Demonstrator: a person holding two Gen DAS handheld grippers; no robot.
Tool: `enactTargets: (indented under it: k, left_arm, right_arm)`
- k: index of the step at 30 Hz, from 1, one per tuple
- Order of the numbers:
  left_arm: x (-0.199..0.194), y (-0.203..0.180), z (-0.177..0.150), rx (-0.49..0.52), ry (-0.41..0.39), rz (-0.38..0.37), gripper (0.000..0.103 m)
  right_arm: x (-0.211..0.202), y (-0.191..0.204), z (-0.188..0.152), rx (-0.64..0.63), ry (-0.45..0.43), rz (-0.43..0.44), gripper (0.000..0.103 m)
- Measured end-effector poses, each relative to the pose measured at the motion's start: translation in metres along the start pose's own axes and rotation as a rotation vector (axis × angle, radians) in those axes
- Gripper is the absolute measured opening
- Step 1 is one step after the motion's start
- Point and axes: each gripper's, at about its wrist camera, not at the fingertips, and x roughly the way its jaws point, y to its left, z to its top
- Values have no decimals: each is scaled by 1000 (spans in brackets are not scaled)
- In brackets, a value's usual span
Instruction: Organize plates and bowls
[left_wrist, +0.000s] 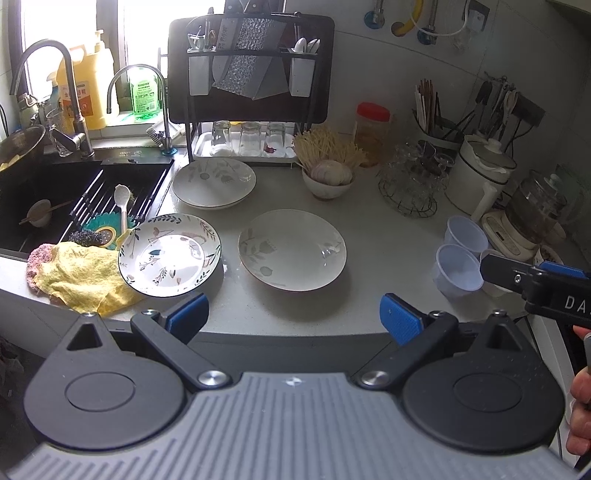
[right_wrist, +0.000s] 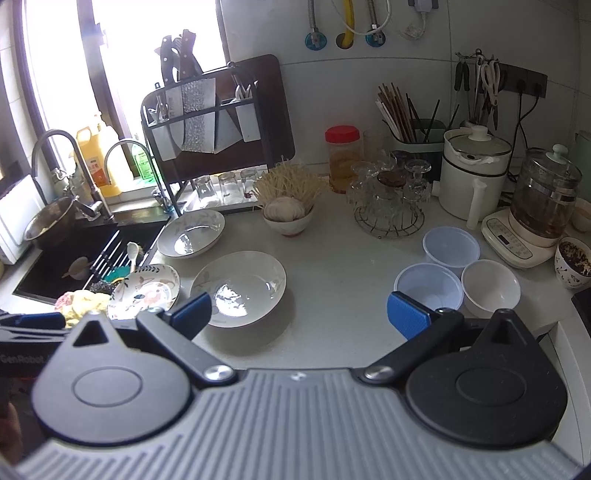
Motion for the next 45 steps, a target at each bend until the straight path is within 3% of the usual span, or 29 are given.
enactTargets:
  k: [27, 38, 45]
  left_arm:
    - [6, 25, 6, 18, -12, -14, 101]
    - [20, 63, 18, 20, 3, -36, 101]
    - [28, 107, 23, 4, 21, -26, 101]
  right_arm:
    - [11, 19, -1, 19, -10, -26, 103]
    - [26, 51, -1, 11, -25, -79, 103]
    - [43, 84, 3, 36, -9, -61, 103]
